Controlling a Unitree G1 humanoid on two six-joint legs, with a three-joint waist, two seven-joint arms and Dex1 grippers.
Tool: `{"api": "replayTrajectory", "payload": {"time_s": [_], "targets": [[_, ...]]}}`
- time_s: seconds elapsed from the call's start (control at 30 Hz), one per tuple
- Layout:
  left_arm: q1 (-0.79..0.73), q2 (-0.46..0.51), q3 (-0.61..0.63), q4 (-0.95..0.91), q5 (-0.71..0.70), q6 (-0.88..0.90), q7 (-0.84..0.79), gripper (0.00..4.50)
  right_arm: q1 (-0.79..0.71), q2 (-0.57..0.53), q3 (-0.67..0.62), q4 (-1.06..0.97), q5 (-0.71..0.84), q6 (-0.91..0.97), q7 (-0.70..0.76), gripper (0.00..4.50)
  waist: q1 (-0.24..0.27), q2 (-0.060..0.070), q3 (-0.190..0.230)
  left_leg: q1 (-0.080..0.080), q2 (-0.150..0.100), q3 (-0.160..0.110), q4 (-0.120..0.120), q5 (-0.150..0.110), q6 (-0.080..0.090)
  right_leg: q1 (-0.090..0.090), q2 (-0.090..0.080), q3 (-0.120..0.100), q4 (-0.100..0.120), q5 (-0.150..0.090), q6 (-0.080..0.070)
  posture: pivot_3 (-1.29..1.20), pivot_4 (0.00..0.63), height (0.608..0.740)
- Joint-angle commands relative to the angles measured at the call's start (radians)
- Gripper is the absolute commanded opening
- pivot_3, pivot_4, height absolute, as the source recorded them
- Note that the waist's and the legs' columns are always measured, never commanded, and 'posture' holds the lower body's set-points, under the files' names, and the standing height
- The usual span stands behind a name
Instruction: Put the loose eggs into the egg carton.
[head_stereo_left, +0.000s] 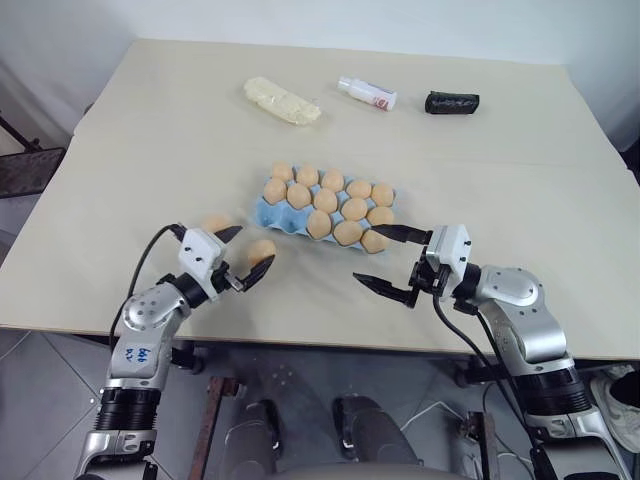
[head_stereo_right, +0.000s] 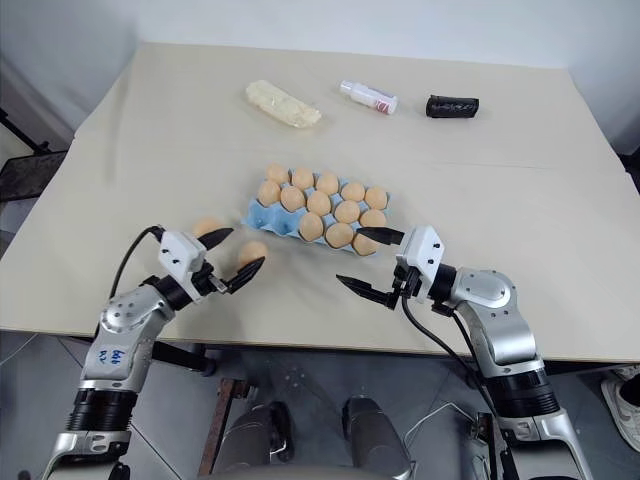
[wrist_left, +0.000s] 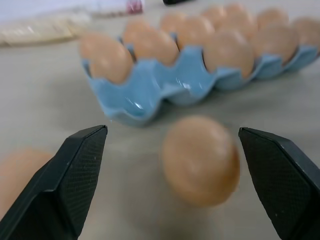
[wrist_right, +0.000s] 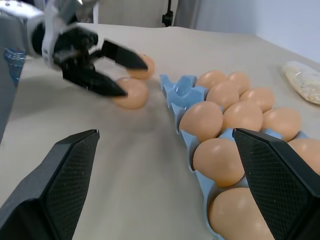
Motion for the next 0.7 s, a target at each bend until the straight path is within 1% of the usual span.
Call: {"api": "replayTrajectory", "payload": {"time_s": [0.03, 0.07, 0.17, 0.27, 0.33, 0.37, 0.4, 0.43, 0.53, 0.6, 0.7], "targets": [[-0.031, -0.012, -0.013, 0.016, 0.026, 0.024, 0.032, 4.48, 0.012, 0.005, -0.02, -0.047, 0.004, -0.019, -0.018, 4.5, 0.002, 0.0, 0.0, 0.0, 0.0, 0.0, 0.0, 0.0, 0.0, 0.0, 0.0, 0.0, 0.0, 0.0, 0.0, 0.0, 0.15, 0.74], [-0.039, -0.019, -0.019, 0.024, 0.023, 0.029, 0.032, 4.48, 0.015, 0.006, -0.02, -0.049, 0.004, -0.02, -0.022, 4.5, 0.003, 0.0, 0.0, 0.0, 0.0, 0.0, 0.0, 0.0, 0.0, 0.0, 0.0, 0.0, 0.0, 0.0, 0.0, 0.0, 0.15, 0.74], [-0.054, -0.032, -0.032, 0.037, 0.034, 0.032, 0.035, 3.91, 0.02, 0.009, -0.019, -0.052, 0.002, -0.021, -0.03, 4.5, 0.003, 0.0, 0.0, 0.0, -0.001, 0.0, 0.001, 0.0, 0.0, 0.0, -0.001, 0.0, 0.001, 0.0, 0.0, 0.0, 0.15, 0.74], [-0.066, -0.048, -0.051, 0.037, 0.032, 0.035, 0.028, 2.97, 0.023, 0.015, -0.014, -0.054, 0.0, -0.023, -0.039, 4.5, 0.003, 0.0, 0.0, 0.0, -0.001, 0.0, 0.001, 0.0, 0.0, 0.0, -0.001, 0.0, 0.001, 0.0, 0.0, 0.0, 0.15, 0.74], [-0.07, -0.054, -0.059, 0.025, 0.026, 0.04, 0.022, 2.26, 0.024, 0.018, -0.011, -0.055, -0.002, -0.024, -0.043, 4.5, 0.003, 0.0, 0.0, 0.0, 0.0, 0.0, 0.001, 0.001, 0.0, 0.0, 0.0, 0.0, 0.001, 0.0, 0.0, 0.0, 0.15, 0.74], [-0.072, -0.059, -0.057, 0.014, 0.021, 0.036, 0.02, 1.98, 0.025, 0.019, -0.011, -0.056, -0.003, -0.024, -0.044, 4.5, 0.003, 0.0, 0.0, 0.0, 0.0, 0.0, 0.001, 0.001, 0.0, 0.0, 0.0, -0.001, 0.001, 0.0, 0.0, 0.0, 0.15, 0.74], [-0.073, -0.062, -0.055, 0.006, 0.018, 0.032, 0.02, 1.79, 0.026, 0.02, -0.011, -0.056, -0.003, -0.024, -0.044, 4.5, 0.003, 0.0, 0.0, 0.0, 0.0, 0.0, 0.001, 0.001, 0.0, 0.0, 0.0, 0.0, 0.001, 0.0, 0.0, 0.0, 0.15, 0.74], [-0.081, -0.067, -0.047, -0.016, 0.0, 0.02, 0.011, 1.71, 0.028, 0.02, -0.011, -0.058, -0.004, -0.024, -0.046, 4.5, 0.003, 0.0, 0.0, 0.0, 0.0, 0.0, 0.001, 0.001, 0.0, 0.0, 0.0, 0.0, 0.001, 0.0, 0.0, 0.0, 0.15, 0.74], [-0.121, -0.081, -0.043, -0.038, -0.024, 0.007, -0.003, 1.71, 0.033, 0.02, -0.012, -0.061, -0.005, -0.023, -0.05, 4.5, 0.005, 0.0, 0.0, 0.0, -0.001, 0.0, 0.001, 0.001, 0.0, 0.0, -0.001, -0.001, 0.001, 0.0, 0.0, 0.0, 0.15, 0.74], [-0.175, -0.096, -0.062, -0.001, -0.006, 0.01, 0.003, 1.71, 0.035, 0.02, -0.013, -0.065, -0.006, -0.022, -0.056, 4.5, 0.006, 0.0, 0.0, 0.0, -0.001, 0.0, 0.001, 0.001, 0.0, 0.0, 0.0, -0.001, 0.001, 0.0, 0.0, 0.0, 0.15, 0.74], [-0.269, -0.128, -0.082, 0.103, 0.026, -0.017, 0.015, 1.71, 0.038, 0.021, -0.014, -0.071, -0.008, -0.02, -0.066, 4.5, 0.012, 0.0, 0.0, 0.0, -0.002, -0.001, 0.002, 0.001, 0.001, 0.001, 0.0, -0.001, 0.002, 0.001, 0.001, 0.0, 0.15, 0.74]]}}
